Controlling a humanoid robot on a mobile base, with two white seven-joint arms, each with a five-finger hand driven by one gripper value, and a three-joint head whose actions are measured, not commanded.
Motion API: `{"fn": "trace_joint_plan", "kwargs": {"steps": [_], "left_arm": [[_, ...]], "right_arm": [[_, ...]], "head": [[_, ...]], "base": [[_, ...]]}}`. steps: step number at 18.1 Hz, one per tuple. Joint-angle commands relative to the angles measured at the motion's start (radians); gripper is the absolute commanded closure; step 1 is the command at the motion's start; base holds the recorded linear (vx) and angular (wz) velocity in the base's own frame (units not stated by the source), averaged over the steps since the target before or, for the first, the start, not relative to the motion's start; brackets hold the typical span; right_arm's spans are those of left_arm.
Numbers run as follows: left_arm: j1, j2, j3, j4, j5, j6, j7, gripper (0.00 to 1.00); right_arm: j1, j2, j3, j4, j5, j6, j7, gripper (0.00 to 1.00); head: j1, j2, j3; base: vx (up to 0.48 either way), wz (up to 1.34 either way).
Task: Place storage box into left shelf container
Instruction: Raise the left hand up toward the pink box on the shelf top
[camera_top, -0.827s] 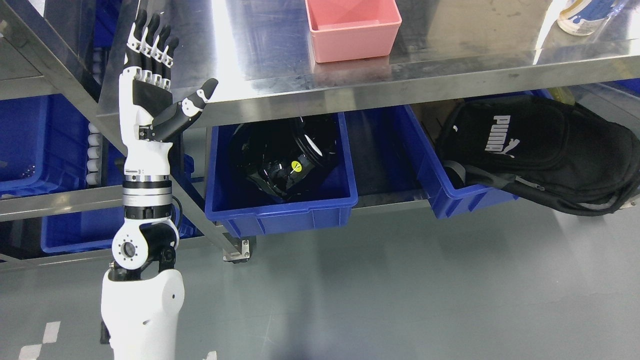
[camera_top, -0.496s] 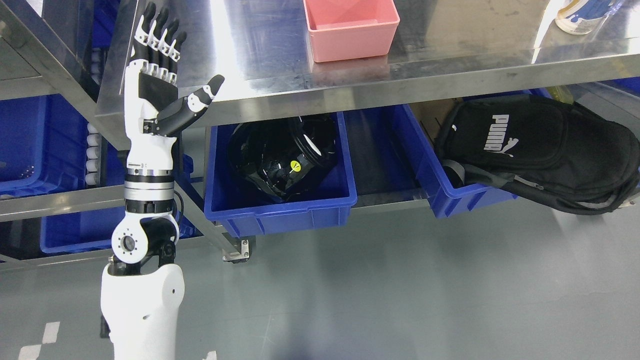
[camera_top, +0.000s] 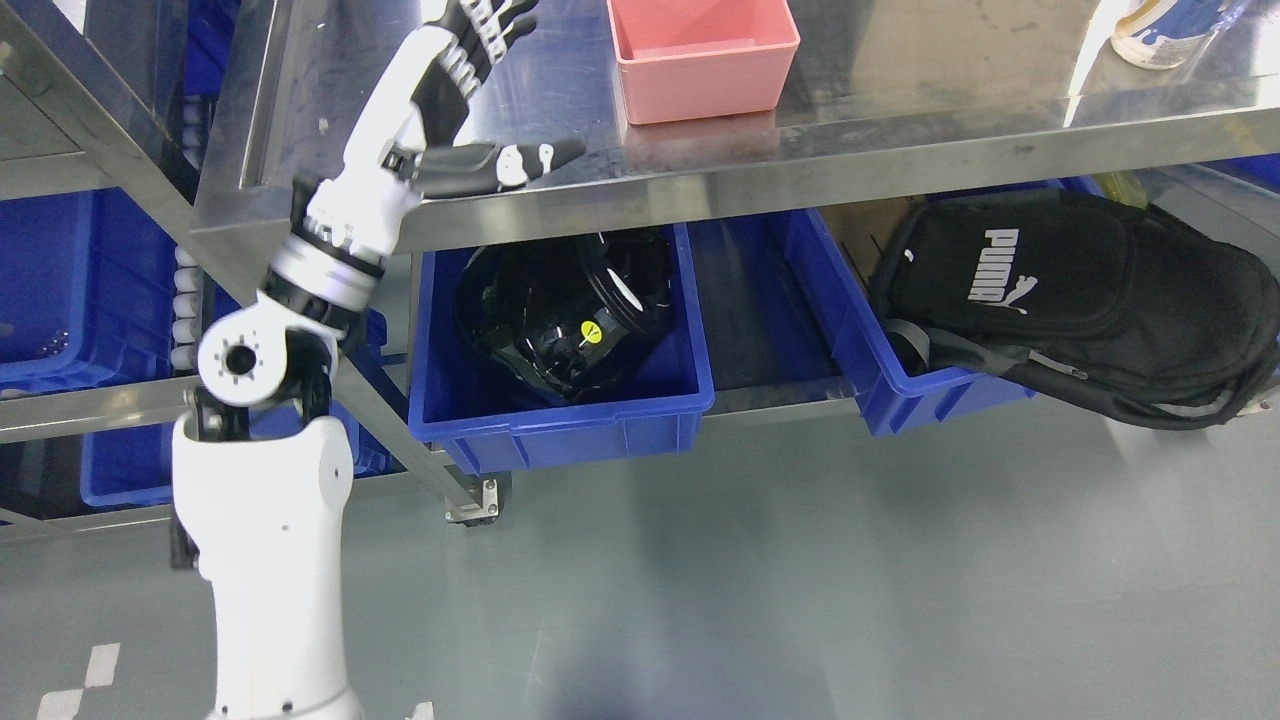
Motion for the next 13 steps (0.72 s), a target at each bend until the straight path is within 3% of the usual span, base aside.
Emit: {"fn": "trace_joint_plan", "kwargs": {"steps": [1,5,8,13], "left_arm": [[-0.221,0.042,-0.107,0.175,-0.228,0.031,-0.102,0.00],[-0.364,0.045,-0.282,0.304,-0.311,0.103,-0.128,0.01],[-0.432,0.029,-0.333,0.375,-0.312,0.142,-0.199,0.01],[-0.479,0.026,-0.400,0.461,-0.378,0.194,-0.211,0.02]], "right_arm": [[-0.003,-0.017,0.000,-0.017,-0.021,0.000,0.000,0.00],[-0.003,-0.017,0.000,-0.017,-0.021,0.000,0.002,0.00],[-0.003,-0.017,0.000,-0.017,-0.021,0.000,0.002,0.00],[-0.005,-0.017,0.000,-0.017,-0.021,0.000,0.002,0.00]], "head": [[0.0000,0.000,0.000],[0.0000,0.000,0.000],[0.0000,0.000,0.000],[0.0000,0.000,0.000]], "base": [[0.000,0.00],[0.000,0.00],[0.000,0.00],[0.000,0.00]]}}
